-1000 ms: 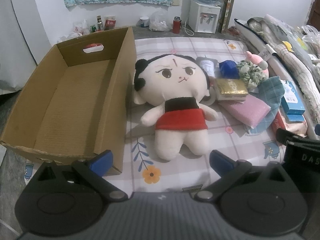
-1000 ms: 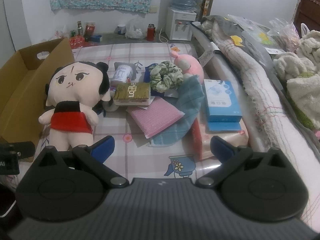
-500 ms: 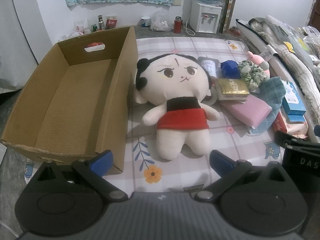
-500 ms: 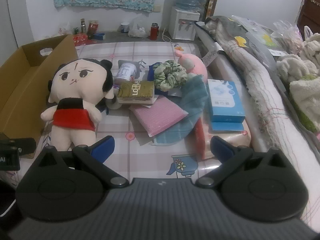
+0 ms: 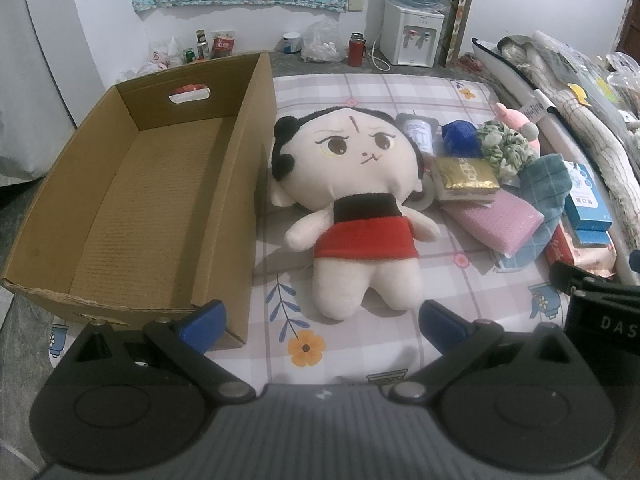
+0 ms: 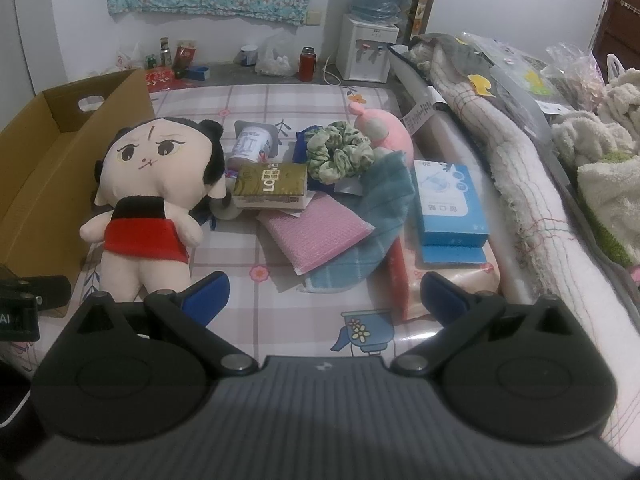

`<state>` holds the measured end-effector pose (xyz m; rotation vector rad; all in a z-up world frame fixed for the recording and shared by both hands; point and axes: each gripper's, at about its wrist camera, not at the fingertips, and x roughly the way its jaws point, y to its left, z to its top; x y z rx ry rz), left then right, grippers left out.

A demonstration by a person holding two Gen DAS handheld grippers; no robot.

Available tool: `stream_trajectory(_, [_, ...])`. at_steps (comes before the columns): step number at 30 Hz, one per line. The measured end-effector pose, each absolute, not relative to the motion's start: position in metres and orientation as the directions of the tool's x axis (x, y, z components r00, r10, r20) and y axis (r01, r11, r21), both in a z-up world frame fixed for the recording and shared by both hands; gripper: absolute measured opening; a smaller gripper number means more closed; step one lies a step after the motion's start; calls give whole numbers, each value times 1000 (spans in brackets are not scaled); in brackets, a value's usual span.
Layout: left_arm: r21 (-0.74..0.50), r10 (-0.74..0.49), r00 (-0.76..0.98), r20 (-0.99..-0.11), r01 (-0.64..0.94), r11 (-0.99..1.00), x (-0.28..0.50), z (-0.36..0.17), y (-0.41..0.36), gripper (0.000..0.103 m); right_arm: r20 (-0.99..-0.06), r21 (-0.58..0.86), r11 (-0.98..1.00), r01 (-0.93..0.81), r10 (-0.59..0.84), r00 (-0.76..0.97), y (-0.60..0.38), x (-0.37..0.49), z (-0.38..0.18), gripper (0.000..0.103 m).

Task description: Organize soft objects

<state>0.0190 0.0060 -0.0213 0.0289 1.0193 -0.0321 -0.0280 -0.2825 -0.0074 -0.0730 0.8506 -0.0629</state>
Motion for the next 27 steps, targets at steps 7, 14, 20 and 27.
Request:
stream_trajectory(7, [11,-13,525,-851,42,999,19,-21,6,103,-746,-88,996,27,-83,661,-285,-28,-8,102])
stream_trajectory(14, [21,-16,533,-846,64,998,22,-21,0,103,-754,-86,996,15,-75,653,-298,-31,-13,102])
stream_trajectory(20, [36,-18,534,-846,91,995,30,-22,-20,103,-773,-62,998,26,-64,631,-318,-22,-22,102])
stream_trajectory(27, [63,-14,545,-838,121,991,44,-20,-44,103,-778,152,987,53,87,622,-362,-6,-29,102])
